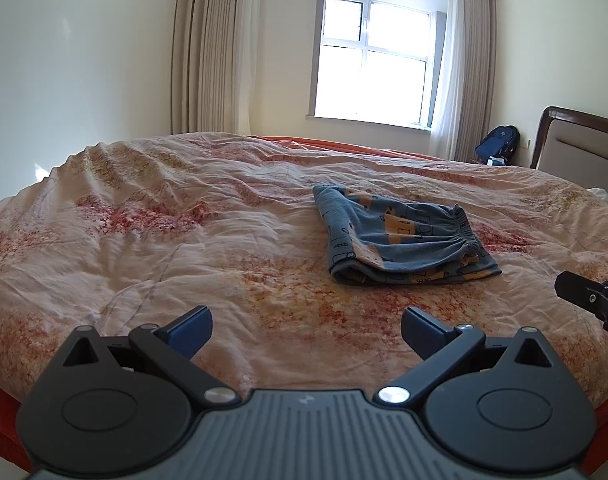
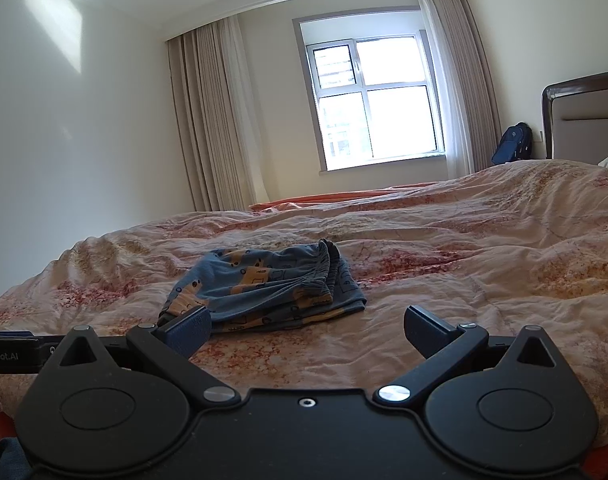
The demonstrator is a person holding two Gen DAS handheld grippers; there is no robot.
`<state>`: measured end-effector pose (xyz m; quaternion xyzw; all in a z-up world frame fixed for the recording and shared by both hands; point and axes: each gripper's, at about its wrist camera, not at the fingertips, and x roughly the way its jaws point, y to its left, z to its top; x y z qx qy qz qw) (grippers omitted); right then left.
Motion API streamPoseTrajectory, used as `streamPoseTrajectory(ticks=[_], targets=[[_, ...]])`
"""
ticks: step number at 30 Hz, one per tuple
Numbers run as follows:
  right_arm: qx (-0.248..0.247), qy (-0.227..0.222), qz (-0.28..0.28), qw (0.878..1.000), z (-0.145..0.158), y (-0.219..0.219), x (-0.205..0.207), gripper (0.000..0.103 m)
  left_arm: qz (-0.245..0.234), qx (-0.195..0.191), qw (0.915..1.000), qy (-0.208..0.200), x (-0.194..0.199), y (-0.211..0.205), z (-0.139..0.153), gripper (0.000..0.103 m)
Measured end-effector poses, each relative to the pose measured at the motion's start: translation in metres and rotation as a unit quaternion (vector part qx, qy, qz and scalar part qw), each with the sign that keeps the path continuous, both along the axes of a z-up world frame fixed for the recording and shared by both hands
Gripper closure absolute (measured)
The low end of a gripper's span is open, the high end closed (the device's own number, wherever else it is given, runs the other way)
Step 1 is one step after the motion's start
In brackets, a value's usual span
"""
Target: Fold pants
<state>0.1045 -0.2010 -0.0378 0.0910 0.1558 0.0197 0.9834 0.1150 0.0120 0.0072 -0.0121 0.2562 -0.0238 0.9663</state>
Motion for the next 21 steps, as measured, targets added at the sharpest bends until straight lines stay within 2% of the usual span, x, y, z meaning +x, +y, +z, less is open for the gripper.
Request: streamPoseTrajectory(ticks=[4, 8, 21], targets=[[0.0, 0.0, 0.0, 1.0, 0.0, -0.0001, 0.0001, 0.0, 0.018, 0.048, 0.9986, -0.011, -0.0017, -0.0074, 0.0002, 0.0], [0.0, 0.001, 0.0, 1.0, 0.0, -0.0001, 0.0003, 0.0, 0.014, 0.038, 0.9991, -0.011, -0.0026, -0.0086, 0.0008, 0.0], [0.002, 0.005, 0.003, 1.0, -0.0017, -0.0001, -0.0014, 0.0, 0.008, 0.041, 0.9991, -0.005, -0.002, -0.0102, -0.0028, 0.0]])
